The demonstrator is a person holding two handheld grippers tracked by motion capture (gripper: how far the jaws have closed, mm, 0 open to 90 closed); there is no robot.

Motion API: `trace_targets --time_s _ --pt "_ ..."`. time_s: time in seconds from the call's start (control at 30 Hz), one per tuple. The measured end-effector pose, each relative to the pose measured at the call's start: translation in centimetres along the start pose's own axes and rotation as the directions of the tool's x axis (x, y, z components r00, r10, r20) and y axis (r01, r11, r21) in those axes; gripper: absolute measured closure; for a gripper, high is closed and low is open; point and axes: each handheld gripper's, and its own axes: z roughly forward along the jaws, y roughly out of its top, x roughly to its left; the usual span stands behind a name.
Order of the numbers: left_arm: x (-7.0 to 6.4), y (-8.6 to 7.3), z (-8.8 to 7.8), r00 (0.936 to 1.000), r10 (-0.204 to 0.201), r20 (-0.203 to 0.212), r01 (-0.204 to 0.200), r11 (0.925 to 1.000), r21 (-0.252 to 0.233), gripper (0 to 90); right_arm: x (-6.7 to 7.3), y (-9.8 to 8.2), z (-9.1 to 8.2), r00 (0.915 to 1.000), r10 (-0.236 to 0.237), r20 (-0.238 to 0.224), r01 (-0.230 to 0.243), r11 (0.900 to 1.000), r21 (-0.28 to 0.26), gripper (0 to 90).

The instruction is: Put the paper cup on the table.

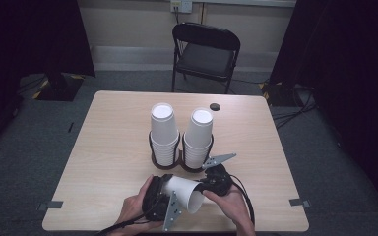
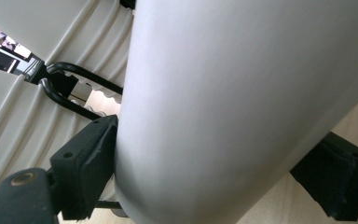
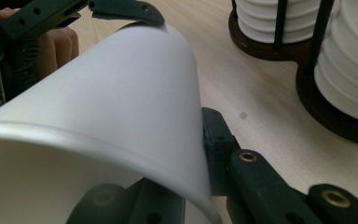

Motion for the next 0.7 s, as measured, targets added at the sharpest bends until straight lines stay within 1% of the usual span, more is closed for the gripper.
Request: trace_targets --time_s 0.03,0.07,0.1,0.17,0.23,0.27,0.3,0.4,0.43,0.47,0.5,0.57,0.6,0.63,0.67,0.7 --pt "0.0 0.0 0.0 1.0000 0.002 0.009 -0.002 1.0000 0.002 13.3 0.0 0.1 0.1 1.0000 0.000 -0.006 0.000 1.000 0.006 86.3" --pt "0.0 0.1 0.0 0.9999 0.010 0.005 -0.010 0.9999 0.008 13.3 0.0 0.2 0.1 1.0000 0.002 -0.007 -0.002 1.000 0.015 86.3" --pt "-0.1 0.1 0.1 0.9999 0.002 0.011 -0.002 1.0000 0.003 13.2 -0.1 0.2 0.2 1.0000 0.003 -0.007 -0.003 1.000 0.020 86.3" --pt "-0.2 0.2 0.0 1.0000 0.009 0.002 -0.009 0.9999 0.014 13.1 -0.1 0.3 0.3 0.9999 0.007 -0.011 -0.006 1.000 0.028 86.3" --pt "-0.2 0.5 -0.1 0.9992 0.040 -0.001 -0.040 0.9991 0.016 13.4 -0.1 0.5 0.4 0.9998 0.008 -0.015 -0.008 0.999 0.035 86.3" --pt "-0.4 0.6 0.1 0.9997 0.026 0.000 -0.026 0.9997 0.005 13.3 -0.1 0.6 0.5 0.9998 0.007 -0.017 -0.006 0.999 0.038 86.2" --pt "-0.4 0.7 0.1 0.9994 0.035 0.004 -0.035 0.9994 0.006 12.8 -0.1 0.6 0.6 0.9999 0.008 -0.013 -0.007 0.999 0.043 86.2" --pt "-0.4 0.7 0.2 0.9994 0.034 0.008 -0.034 0.9994 0.004 12.2 -0.1 0.8 0.8 0.9998 0.010 -0.017 -0.009 0.999 0.048 86.2" --pt "-0.5 0.7 0.2 0.9995 0.032 0.010 -0.032 0.9995 -0.001 12.3 -0.2 0.8 0.9 0.9997 0.014 -0.021 -0.012 0.998 0.055 86.2" --pt "-0.5 0.8 0.3 0.9998 0.021 0.004 -0.021 0.9998 -0.005 12.2 -0.2 0.8 0.9 0.9996 0.017 -0.023 -0.015 0.998 0.058 86.2" --pt "-0.5 0.8 0.3 0.9998 0.021 0.004 -0.021 0.9998 -0.005 12.1 -0.2 0.8 0.9 0.9996 0.017 -0.023 -0.015 0.998 0.058 86.2" --pt "-0.6 1.0 0.4 0.9997 0.003 0.025 -0.002 0.9994 -0.033 12.2 -0.3 1.1 1.1 0.9993 0.023 -0.029 -0.021 0.997 0.070 86.5" --pt "-0.6 1.3 0.3 0.9993 0.013 0.035 -0.012 0.9990 -0.044 13.6 -0.3 1.2 1.2 0.9992 0.026 -0.029 -0.024 0.997 0.075 87.0" --pt "-0.7 1.6 0.2 0.9996 0.010 0.025 -0.009 0.9990 -0.043 13.4 -0.3 1.3 1.4 0.9992 0.029 -0.028 -0.027 0.997 0.079 86.9" --pt "-0.8 1.8 0.3 0.9998 0.014 0.014 -0.013 0.9988 -0.046 12.1 -0.4 1.5 1.5 0.9988 0.029 -0.040 -0.026 0.996 0.086 87.1" --pt "-0.6 1.9 0.3 0.9996 0.023 0.018 -0.022 0.9987 -0.045 11.8 -0.3 1.6 1.6 0.9987 0.024 -0.044 -0.020 0.996 0.090 87.2"
